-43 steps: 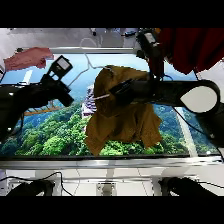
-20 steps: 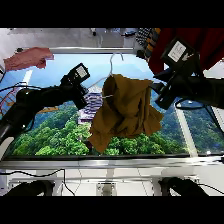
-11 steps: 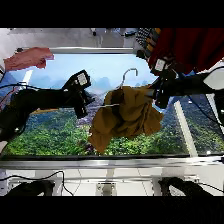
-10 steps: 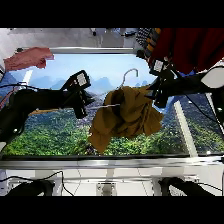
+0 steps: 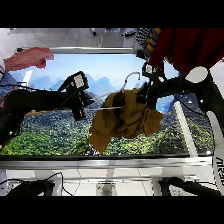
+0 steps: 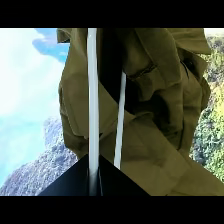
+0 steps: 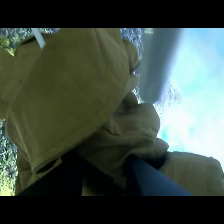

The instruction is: Fold the clothes and pants, and hang the long-sleeved shirts on hangers.

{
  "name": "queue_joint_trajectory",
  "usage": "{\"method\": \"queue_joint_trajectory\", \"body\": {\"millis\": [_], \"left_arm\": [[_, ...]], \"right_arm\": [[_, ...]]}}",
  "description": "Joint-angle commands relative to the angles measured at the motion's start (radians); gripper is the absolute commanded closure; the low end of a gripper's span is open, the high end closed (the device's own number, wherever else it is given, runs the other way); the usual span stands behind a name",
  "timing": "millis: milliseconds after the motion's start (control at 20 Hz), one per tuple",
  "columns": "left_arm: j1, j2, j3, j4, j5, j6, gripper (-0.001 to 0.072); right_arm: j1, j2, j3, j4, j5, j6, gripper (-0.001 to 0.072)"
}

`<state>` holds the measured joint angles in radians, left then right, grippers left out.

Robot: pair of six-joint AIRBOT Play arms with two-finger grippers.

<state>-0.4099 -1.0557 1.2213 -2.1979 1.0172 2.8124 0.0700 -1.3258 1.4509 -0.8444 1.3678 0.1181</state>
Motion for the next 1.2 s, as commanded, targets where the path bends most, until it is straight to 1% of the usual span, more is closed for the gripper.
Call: {"method": "queue_joint_trajectory", "body": {"millis": [0, 100, 300, 350, 400, 450, 500, 550, 600, 700, 800, 850, 950, 1000, 1050, 1100, 1150], "left_arm": [[0.000, 0.002, 0.000, -0.027, 0.001, 0.005, 0.0678], [0.000, 0.001, 0.000, -0.033, 0.001, 0.005, 0.0678], [0.000, -0.001, 0.000, -0.033, -0.006, 0.003, 0.0676], [0.000, -0.002, 0.000, -0.032, -0.008, 0.003, 0.0654], [0.000, -0.002, 0.000, -0.032, -0.011, -0.002, 0.0550], [0.000, -0.002, 0.000, -0.032, -0.011, -0.012, 0.0350], [0.000, -0.001, 0.000, -0.032, -0.011, -0.030, 0.0214], [0.000, 0.002, 0.000, -0.028, -0.011, -0.054, 0.0187], [0.003, 0.009, 0.000, -0.017, -0.010, -0.080, 0.0186], [0.018, 0.044, 0.000, 0.008, -0.010, -0.177, 0.0123], [0.063, 0.111, 0.000, 0.039, -0.008, -0.308, 0.0121], [0.096, 0.153, 0.000, 0.075, 0.000, -0.396, 0.0122], [0.164, 0.230, 0.000, 0.165, 0.068, -0.570, 0.0123], [0.191, 0.262, -0.012, 0.183, 0.124, -0.628, 0.0124], [0.204, 0.289, -0.048, 0.170, 0.147, -0.655, 0.0125], [0.201, 0.312, -0.116, 0.122, 0.121, -0.681, 0.0126], [0.187, 0.322, -0.196, 0.048, 0.053, -0.689, 0.0128]], "right_arm": [[0.000, -0.008, 0.000, 0.062, 0.005, -0.027, 0.0474], [-0.001, -0.008, 0.000, 0.076, 0.005, -0.017, 0.0654], [-0.001, 0.006, 0.002, 0.078, -0.018, 0.032, 0.0660], [-0.001, 0.017, 0.002, 0.070, -0.032, 0.040, 0.0661], [-0.001, 0.030, 0.002, 0.057, -0.053, 0.058, 0.0661], [-0.001, 0.043, 0.002, 0.040, -0.078, 0.074, 0.0661], [-0.001, 0.055, 0.002, 0.018, -0.106, 0.098, 0.0661], [-0.001, 0.068, 0.002, -0.013, -0.135, 0.130, 0.0661], [-0.001, 0.080, 0.002, -0.045, -0.158, 0.162, 0.0661], [-0.001, 0.103, 0.002, -0.106, -0.195, 0.210, 0.0662], [-0.003, 0.130, 0.002, -0.160, -0.243, 0.260, 0.0662], [-0.008, 0.144, 0.002, -0.166, -0.265, 0.285, 0.0662], [-0.024, 0.171, 0.002, -0.169, -0.296, 0.322, 0.0662], [-0.032, 0.183, 0.002, -0.169, -0.303, 0.341, 0.0662], [-0.033, 0.191, 0.002, -0.170, -0.310, 0.368, 0.0662], [-0.034, 0.198, 0.002, -0.167, -0.309, 0.385, 0.0662], [-0.034, 0.200, 0.002, -0.161, -0.310, 0.405, 0.0662]]}}
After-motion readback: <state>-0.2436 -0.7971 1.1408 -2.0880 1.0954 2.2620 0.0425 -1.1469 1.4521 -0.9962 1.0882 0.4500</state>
